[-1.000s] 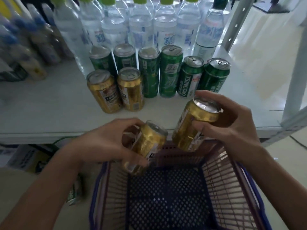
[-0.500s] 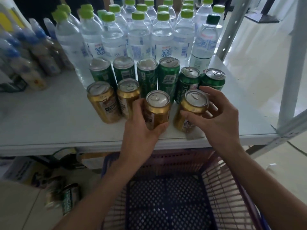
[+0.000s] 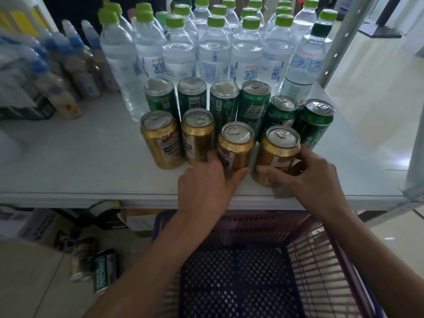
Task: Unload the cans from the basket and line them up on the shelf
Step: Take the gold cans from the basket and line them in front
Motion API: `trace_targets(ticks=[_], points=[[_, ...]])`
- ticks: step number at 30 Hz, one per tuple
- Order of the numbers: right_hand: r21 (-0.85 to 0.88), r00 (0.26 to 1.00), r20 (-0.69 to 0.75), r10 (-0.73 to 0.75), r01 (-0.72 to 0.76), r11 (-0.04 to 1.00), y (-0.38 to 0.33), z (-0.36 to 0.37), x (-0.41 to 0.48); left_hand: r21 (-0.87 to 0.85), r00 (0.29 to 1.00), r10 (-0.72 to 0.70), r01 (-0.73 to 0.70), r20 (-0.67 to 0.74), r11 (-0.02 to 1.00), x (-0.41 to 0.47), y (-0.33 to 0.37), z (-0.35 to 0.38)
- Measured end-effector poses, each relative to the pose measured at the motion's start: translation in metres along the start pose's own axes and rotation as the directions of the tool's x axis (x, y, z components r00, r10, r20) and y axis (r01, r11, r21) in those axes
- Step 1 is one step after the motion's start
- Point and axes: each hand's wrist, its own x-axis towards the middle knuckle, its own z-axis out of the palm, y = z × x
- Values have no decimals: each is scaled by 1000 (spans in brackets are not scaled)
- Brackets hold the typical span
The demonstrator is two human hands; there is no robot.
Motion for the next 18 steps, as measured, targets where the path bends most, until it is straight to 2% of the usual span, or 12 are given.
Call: trace_targets(ticks=[7, 13, 18], points=[[-119, 998, 44, -41, 46, 992, 8, 15, 8, -151, 998, 14, -5, 59, 989, 7, -4, 4], [-150, 990, 140, 5, 16, 989, 19, 4, 17, -210, 997, 58, -44, 60, 977, 13, -9, 13], [-150, 991, 130, -22, 42, 988, 22, 4, 15, -320, 989, 51, -3, 141, 947, 14, -13, 20]])
